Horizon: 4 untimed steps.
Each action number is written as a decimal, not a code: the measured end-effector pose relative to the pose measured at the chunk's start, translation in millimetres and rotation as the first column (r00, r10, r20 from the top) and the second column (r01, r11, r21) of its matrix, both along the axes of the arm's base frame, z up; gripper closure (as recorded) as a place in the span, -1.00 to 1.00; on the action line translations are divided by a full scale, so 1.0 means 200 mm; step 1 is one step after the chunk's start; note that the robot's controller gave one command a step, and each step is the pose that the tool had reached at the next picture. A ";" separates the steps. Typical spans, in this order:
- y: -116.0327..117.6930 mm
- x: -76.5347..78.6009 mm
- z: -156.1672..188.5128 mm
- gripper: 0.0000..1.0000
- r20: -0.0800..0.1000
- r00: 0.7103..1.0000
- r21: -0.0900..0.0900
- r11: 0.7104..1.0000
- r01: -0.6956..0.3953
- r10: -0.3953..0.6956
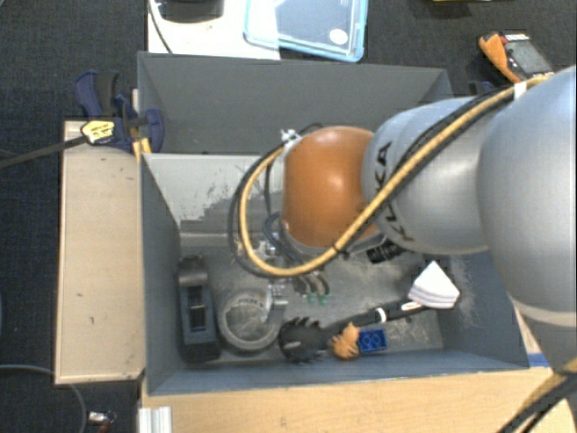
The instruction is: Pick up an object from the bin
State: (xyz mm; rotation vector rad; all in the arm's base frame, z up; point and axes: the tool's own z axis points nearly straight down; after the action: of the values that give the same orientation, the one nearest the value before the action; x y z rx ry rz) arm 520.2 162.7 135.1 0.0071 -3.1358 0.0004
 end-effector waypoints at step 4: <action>-0.10 0.21 -0.15 -1.00 0.015 0.982 0.005 0.982 -0.188 0.188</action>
Offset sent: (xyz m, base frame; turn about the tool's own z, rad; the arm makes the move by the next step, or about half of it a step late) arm -0.0420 -0.0235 -0.0651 -0.1697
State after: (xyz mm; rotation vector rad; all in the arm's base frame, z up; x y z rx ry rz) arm 561.9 142.5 105.0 0.3051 -3.1359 -0.0089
